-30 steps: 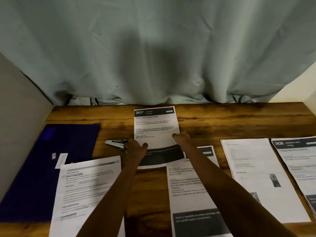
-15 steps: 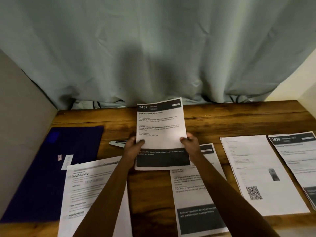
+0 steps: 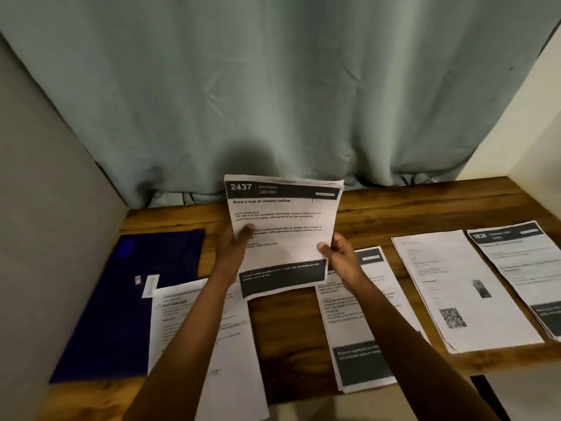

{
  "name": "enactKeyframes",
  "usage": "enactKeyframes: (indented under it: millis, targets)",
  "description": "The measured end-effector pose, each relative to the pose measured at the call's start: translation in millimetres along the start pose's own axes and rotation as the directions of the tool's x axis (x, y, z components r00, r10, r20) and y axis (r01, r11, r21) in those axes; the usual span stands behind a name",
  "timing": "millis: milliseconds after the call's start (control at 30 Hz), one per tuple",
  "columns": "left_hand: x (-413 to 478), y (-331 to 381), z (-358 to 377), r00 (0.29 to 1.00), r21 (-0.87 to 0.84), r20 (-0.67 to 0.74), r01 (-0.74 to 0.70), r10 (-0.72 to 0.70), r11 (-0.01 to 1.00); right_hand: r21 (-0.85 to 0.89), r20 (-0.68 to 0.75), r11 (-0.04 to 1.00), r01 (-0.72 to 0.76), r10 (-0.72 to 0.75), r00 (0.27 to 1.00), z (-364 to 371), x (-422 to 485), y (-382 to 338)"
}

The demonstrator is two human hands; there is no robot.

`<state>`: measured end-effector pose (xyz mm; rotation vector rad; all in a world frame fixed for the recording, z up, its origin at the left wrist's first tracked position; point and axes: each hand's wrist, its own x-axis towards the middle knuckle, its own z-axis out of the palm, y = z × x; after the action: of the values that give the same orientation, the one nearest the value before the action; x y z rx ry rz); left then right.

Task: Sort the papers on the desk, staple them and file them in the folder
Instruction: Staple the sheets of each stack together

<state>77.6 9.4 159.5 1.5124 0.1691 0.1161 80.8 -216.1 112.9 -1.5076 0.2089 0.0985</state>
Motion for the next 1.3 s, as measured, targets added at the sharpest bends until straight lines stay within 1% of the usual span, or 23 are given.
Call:
enactKeyframes:
  millis: [67,133,233,367,500,567,667,833,933,1033,1100,1200,1233,1300]
  targets:
    - [-11,0,-3,0.998,0.013,0.006,-0.064,0.064,0.998,0.013,0.007,0.998,0.067,-0.067,0.998,4,-7,-11]
    - [-19,-1,-6,0.996,0.011,-0.012,-0.091,0.091,0.996,0.008,0.001,0.993,0.121,-0.121,0.993,9,-11,-19]
    - [-28,-6,-10,0.994,0.007,-0.028,-0.101,0.101,0.995,-0.051,-0.077,0.987,0.155,-0.158,0.984,17,-15,-22]
    - [-41,-23,-15,0.999,-0.009,0.0,-0.053,0.053,0.999,-0.101,-0.151,0.985,0.139,-0.153,0.977,22,-23,-13]
    - [-47,-31,-20,1.0,-0.012,-0.011,0.02,-0.02,1.0,-0.107,-0.143,0.984,0.14,-0.155,0.978,26,-33,-7]
    - [-47,-31,-21,0.999,-0.005,-0.003,0.033,-0.033,0.999,-0.098,-0.142,0.986,0.138,-0.151,0.978,26,-34,-8]
    - [-48,-24,-25,0.999,0.02,0.042,0.017,-0.018,1.0,-0.089,-0.134,0.987,0.136,-0.147,0.98,25,-36,-12]
    - [-34,25,-37,0.98,0.027,0.191,-0.062,0.055,0.998,-0.101,-0.083,0.982,0.162,-0.17,0.982,20,-39,-23]
    - [-22,53,-40,0.964,0.03,0.266,-0.043,0.033,0.999,-0.063,-0.066,0.991,0.118,-0.122,0.99,17,-41,-31]
    - [-15,64,-38,0.955,-0.015,0.295,0.027,-0.021,1.0,-0.029,-0.008,0.999,0.015,-0.015,1.0,15,-40,-32]
    - [-16,65,-36,0.953,-0.079,0.293,0.103,-0.075,0.992,-0.029,0.039,0.997,-0.066,0.067,0.997,13,-39,-28]
    - [-22,59,-35,0.923,-0.238,0.365,0.219,-0.122,0.946,0.021,0.094,0.983,-0.18,0.178,0.98,13,-40,-20]
    - [-23,55,-36,0.914,-0.288,0.388,0.241,-0.117,0.927,0.04,0.109,0.976,-0.213,0.208,0.972,14,-41,-18]
    - [-24,43,-41,0.913,-0.347,0.4,0.229,-0.077,0.909,0.049,0.135,0.962,-0.269,0.261,0.956,18,-44,-13]
